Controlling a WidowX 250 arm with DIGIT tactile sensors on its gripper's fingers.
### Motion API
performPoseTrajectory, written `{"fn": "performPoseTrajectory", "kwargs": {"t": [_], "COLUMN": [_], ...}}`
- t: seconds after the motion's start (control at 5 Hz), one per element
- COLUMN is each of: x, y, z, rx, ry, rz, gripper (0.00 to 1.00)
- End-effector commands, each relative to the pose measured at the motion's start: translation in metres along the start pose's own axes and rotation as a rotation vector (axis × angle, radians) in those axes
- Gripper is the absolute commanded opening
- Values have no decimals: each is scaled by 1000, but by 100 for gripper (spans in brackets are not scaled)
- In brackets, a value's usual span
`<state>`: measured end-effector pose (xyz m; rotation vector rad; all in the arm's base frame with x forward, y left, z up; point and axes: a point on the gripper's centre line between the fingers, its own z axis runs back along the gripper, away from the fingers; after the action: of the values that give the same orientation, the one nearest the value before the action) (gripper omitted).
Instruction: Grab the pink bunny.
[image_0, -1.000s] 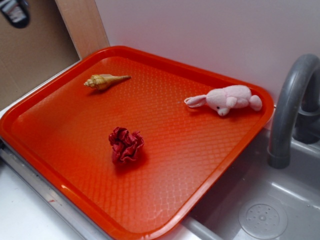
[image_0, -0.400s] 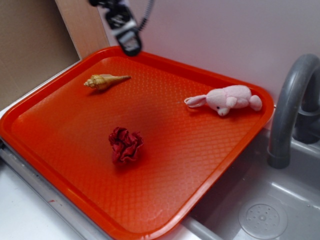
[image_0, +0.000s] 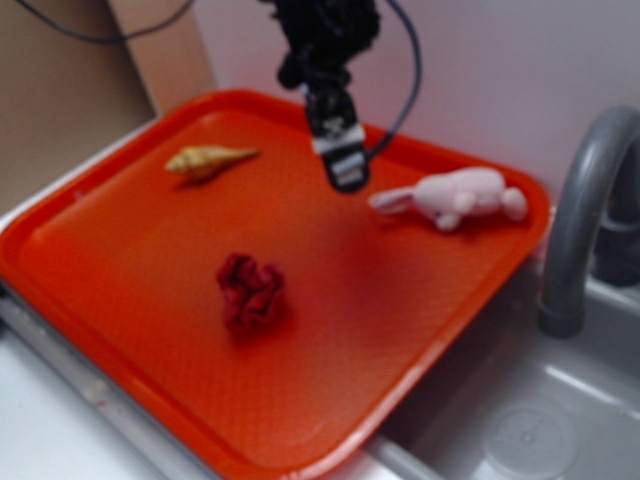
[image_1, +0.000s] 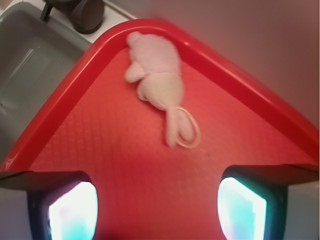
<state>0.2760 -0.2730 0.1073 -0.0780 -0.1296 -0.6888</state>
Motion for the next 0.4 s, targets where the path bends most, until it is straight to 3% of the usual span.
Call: {"fn": "performPoseTrajectory", "kwargs": {"t": [0.0,0.2], "x": [27,48], "y": [-4,-11], "z": [-9,-31], "rx": [107,80], "ry": [-38,-6], "rz": [99,-13], "gripper": [100,100]}}
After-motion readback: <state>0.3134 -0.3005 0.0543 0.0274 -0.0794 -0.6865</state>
